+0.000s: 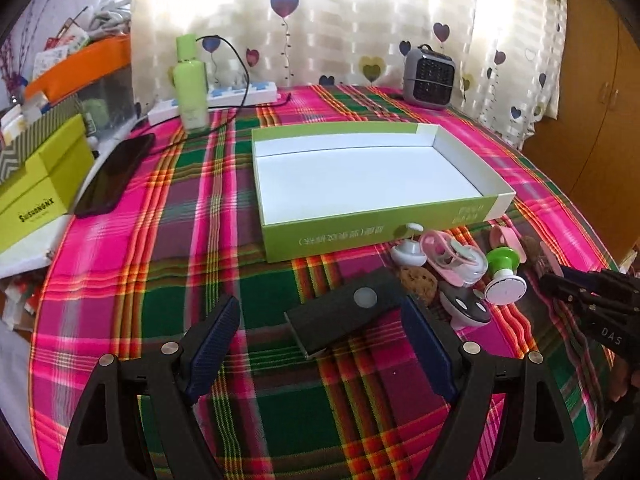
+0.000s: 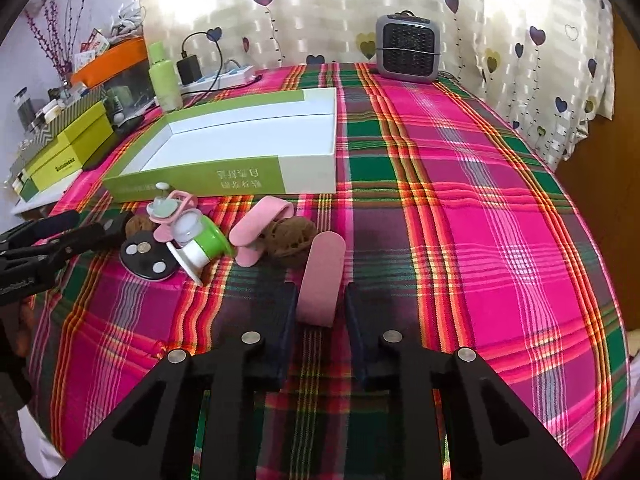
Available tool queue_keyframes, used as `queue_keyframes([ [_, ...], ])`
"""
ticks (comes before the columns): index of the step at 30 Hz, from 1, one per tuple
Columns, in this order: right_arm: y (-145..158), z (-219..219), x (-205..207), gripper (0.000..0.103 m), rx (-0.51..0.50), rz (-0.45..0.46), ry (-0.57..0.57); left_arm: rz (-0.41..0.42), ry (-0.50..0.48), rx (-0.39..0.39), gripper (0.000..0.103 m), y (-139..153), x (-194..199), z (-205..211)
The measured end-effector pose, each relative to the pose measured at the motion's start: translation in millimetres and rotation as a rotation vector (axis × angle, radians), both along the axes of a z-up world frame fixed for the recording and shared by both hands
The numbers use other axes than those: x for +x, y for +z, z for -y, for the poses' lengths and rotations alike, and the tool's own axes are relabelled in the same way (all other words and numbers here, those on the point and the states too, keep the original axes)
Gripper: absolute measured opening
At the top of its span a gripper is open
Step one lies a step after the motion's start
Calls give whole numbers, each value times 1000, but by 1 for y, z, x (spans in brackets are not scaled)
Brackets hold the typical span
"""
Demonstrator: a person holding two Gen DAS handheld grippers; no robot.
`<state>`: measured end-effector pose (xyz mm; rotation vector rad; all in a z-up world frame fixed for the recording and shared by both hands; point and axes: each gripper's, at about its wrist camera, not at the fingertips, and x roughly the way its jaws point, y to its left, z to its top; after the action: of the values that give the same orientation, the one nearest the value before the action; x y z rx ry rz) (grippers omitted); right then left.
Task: Organize objects
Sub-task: 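Close the right tool on the pink clip while the left tool grasps the black device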
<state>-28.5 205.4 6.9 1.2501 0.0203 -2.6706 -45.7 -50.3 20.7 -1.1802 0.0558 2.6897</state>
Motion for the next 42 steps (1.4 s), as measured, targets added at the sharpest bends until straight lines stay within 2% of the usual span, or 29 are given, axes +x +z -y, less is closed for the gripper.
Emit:
queue_keyframes([
  [4,-2,2,2,25,0,-1,25,13,-10,-1,83,-5,-6,-1],
  [9,-2,2,3,25,0,-1,41,32,-52,45,83,-8,-4,-3],
  [22,-2,0,4,25,2,-6,52,52,-139,99,82,-3,30,-18],
  [26,-3,0,4,25,7,-8,49,20,-143,66,80,-1,34,-19],
  [33,-2,0,0,25,11,0,37,16,-88,43,76,-3,12,-5],
  [38,-2,4,-4,38,21,7,46,11,-103,4,73,-6,3,-7],
  [40,-2,7,-5,40,35,8,52,21,-94,1,67,-8,-2,-6],
  [42,-3,9,-5,40,50,8,49,24,-97,-3,65,-8,-4,-6],
])
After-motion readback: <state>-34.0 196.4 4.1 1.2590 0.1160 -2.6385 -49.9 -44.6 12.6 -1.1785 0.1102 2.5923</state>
